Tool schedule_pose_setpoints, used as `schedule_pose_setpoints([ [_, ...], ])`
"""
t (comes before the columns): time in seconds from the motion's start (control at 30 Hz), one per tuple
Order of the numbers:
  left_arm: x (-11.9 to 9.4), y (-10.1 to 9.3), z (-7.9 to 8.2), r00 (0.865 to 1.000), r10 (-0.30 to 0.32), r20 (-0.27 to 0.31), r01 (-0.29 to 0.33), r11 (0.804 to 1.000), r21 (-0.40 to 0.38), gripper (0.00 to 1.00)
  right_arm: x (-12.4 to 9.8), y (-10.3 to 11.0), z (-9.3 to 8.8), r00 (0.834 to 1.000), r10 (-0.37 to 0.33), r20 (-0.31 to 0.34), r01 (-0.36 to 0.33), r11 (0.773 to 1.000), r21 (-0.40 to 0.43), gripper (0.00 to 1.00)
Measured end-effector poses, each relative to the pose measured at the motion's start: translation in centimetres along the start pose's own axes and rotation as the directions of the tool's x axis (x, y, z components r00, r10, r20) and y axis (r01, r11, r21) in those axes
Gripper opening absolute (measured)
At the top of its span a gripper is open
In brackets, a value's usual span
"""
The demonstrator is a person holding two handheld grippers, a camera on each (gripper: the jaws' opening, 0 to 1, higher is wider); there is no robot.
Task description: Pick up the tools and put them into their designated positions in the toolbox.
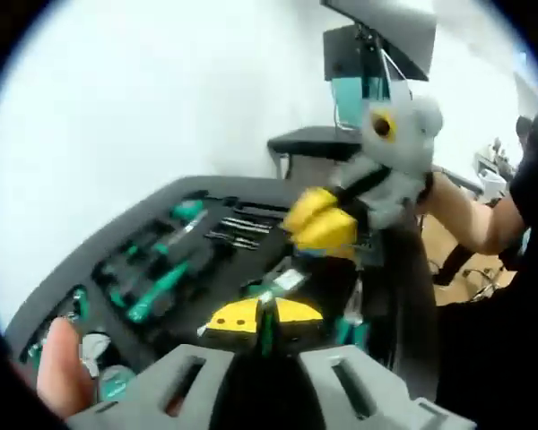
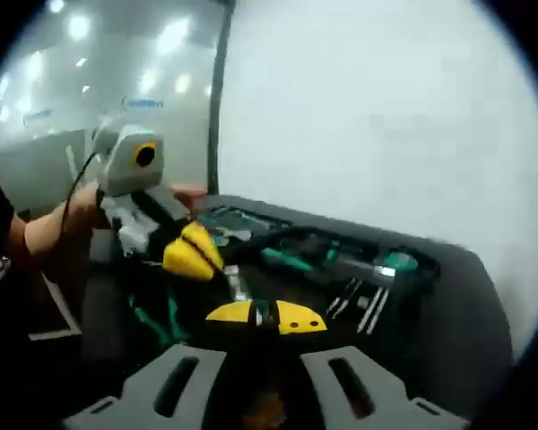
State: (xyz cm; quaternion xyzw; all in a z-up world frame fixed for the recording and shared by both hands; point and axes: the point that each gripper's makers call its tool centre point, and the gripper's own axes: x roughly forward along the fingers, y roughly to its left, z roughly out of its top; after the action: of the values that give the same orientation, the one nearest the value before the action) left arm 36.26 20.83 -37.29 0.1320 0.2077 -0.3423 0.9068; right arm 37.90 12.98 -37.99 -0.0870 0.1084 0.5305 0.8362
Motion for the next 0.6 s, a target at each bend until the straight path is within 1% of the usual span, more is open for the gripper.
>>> schedule_pose_setpoints([
  [0.03,-0.1,0.4,-0.3,1.000,0.000,0.008,-0.001,1.000,0.005,0.17,0.1,-0.1,-0.4,0.999,-0.027,-0.018,0.026,0.999,-0.018,0.07],
  [0.07,0.0,0.5,-0.4,1.000,0.004,0.010,-0.004,1.000,0.000,0.17,0.5,-0.3,-0.7,0.998,-0.058,-0.029,0.057,0.997,-0.044,0.09],
  [0.1,0.2,0.7,-0.7,1.000,0.017,0.001,-0.017,1.000,-0.013,0.17,1.0,-0.2,-0.9,0.998,-0.056,-0.034,0.054,0.997,-0.050,0.10],
  [0.13,0.4,0.7,-0.9,1.000,0.023,0.000,-0.023,1.000,-0.011,0.17,1.3,-0.1,0.1,0.998,-0.052,0.028,0.053,0.998,-0.035,0.11],
  [0.17,0.6,0.7,-1.0,0.999,0.034,-0.001,-0.034,0.999,0.005,0.17,1.5,0.1,-0.4,0.999,-0.035,-0.011,0.034,0.999,-0.035,0.12],
  [0.2,0.8,0.8,-1.1,0.999,0.040,-0.012,-0.039,0.999,0.025,0.17,2.0,0.4,-0.3,0.999,-0.032,-0.020,0.031,0.999,-0.014,0.15],
  [0.23,1.0,0.7,-1.4,0.999,0.038,-0.026,-0.037,0.997,0.071,0.17,2.0,0.5,-0.4,0.998,-0.040,-0.040,0.038,0.998,-0.059,0.16],
  [0.3,1.4,1.1,-1.9,0.996,0.066,-0.054,-0.060,0.994,0.093,0.17,2.6,0.5,0.1,0.999,-0.040,-0.028,0.035,0.986,-0.162,0.16],
  [0.33,1.6,1.3,-2.2,0.995,0.072,-0.067,-0.064,0.991,0.113,0.18,2.8,0.5,0.3,0.999,-0.037,-0.027,0.032,0.986,-0.165,0.13],
  [0.37,1.8,1.2,-1.7,0.998,0.056,-0.036,-0.053,0.995,0.090,0.18,3.1,0.5,0.5,0.999,-0.027,-0.024,0.023,0.987,-0.162,0.10],
  [0.4,1.8,1.2,-1.6,0.999,0.048,-0.025,-0.046,0.996,0.073,0.18,3.3,0.5,0.7,0.999,-0.008,-0.033,0.003,0.990,-0.140,0.04],
  [0.43,1.9,1.2,-1.8,0.999,0.044,-0.028,-0.044,0.999,0.028,0.18,3.8,-0.3,0.9,0.999,-0.025,-0.033,0.021,0.992,-0.127,0.00],
  [0.47,2.0,1.6,-1.6,0.999,0.046,-0.003,-0.046,0.999,-0.005,0.18,4.2,-1.0,1.0,0.999,-0.044,-0.021,0.041,0.989,-0.140,0.00],
  [0.5,1.9,1.7,-1.5,0.999,0.051,0.001,-0.051,0.999,-0.004,0.18,4.6,-1.6,1.3,0.999,-0.047,-0.009,0.045,0.986,-0.164,0.00],
  [0.53,1.9,2.0,-1.6,0.998,0.068,0.001,-0.068,0.998,-0.013,0.18,5.1,-1.8,1.3,0.999,-0.042,-0.011,0.040,0.989,-0.145,0.01],
  [0.57,1.7,2.0,-1.6,0.998,0.069,0.002,-0.069,0.997,-0.015,0.17,5.3,-2.0,1.4,0.999,-0.035,-0.018,0.032,0.993,-0.114,0.03],
  [0.6,1.7,2.0,-1.6,0.997,0.074,0.004,-0.074,0.997,-0.015,0.17,5.3,-2.2,1.4,0.998,-0.046,-0.040,0.041,0.993,-0.113,0.08],
])
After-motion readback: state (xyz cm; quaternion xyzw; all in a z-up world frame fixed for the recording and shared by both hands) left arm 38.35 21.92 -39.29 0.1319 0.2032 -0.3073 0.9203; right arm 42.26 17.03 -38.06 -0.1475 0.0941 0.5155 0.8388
